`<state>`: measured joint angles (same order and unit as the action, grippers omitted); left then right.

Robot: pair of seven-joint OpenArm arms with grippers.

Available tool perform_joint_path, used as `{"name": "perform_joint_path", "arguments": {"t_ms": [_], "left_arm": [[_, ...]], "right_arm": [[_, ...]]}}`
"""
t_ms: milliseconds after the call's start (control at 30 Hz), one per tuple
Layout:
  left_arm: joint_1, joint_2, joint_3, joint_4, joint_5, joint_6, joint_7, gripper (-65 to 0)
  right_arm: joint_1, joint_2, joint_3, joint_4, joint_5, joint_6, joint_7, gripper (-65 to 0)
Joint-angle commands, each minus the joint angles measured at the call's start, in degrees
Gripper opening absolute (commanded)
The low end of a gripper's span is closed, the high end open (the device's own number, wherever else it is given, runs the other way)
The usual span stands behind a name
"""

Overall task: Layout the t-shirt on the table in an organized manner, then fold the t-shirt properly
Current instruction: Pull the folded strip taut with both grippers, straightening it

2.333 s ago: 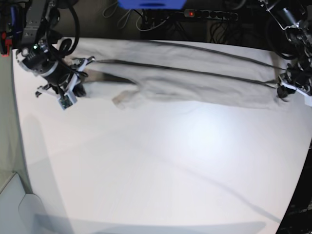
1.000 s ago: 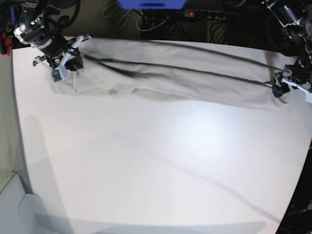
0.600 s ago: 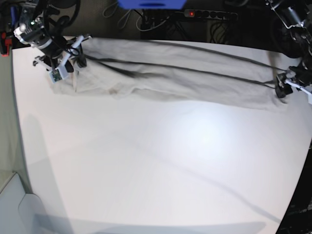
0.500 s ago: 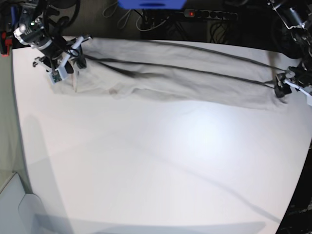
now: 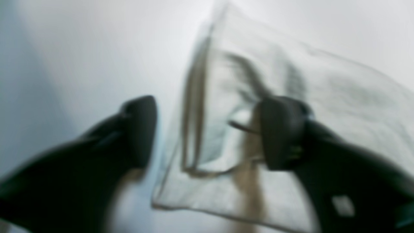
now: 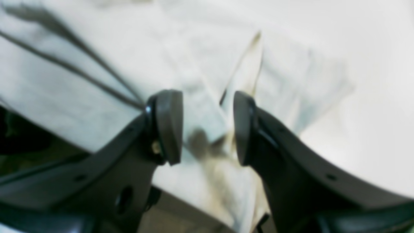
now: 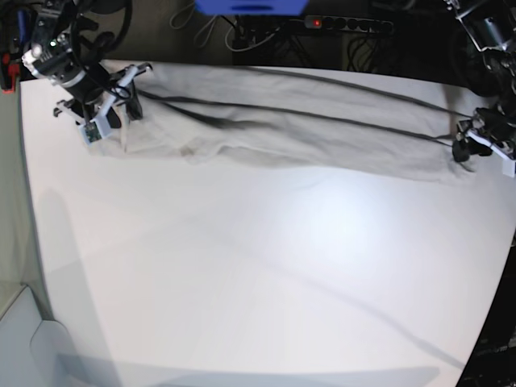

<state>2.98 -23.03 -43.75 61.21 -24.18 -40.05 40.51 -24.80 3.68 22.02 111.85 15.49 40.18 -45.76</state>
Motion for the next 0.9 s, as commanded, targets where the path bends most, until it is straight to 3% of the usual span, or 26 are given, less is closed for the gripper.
{"name": "perform_joint_path", "arguments": {"t_ms": [0, 100, 233, 500, 700, 867], "left_arm": [[-0.1, -0.7, 0.1, 0.2, 0.7, 0.1, 2.1, -32.5], [-0.1, -0.6, 0.1, 0.2, 0.7, 0.1, 2.1, -48.5], [-0.1, -0.7, 0.1, 0.2, 0.7, 0.1, 2.3, -65.0], [-0.1, -0.8, 0.1, 4.6, 0.7, 0.1, 2.9, -64.9], [-0.1, -0.4, 0.0, 15.2, 0.2, 0.1, 11.3, -64.9], [0.3, 4.5, -0.1, 26.9, 0.8, 0.1, 16.2, -64.9]], "right_arm": [[-0.2, 0.5, 0.3, 0.9, 0.7, -0.2, 1.1, -38.5], [-0.1, 1.1, 0.3, 0.9, 0.7, -0.2, 1.1, -38.5], [0.0, 1.2, 0.3, 0.9, 0.8, -0.2, 1.1, -38.5], [0.8, 1.2, 0.3, 0.9, 0.8, -0.2, 1.1, -38.5], [0.8, 1.2, 0.3, 0.9, 0.7, -0.2, 1.1, -38.5], [0.9, 1.3, 0.3, 0.8, 0.7, -0.2, 1.1, -38.5]]}}
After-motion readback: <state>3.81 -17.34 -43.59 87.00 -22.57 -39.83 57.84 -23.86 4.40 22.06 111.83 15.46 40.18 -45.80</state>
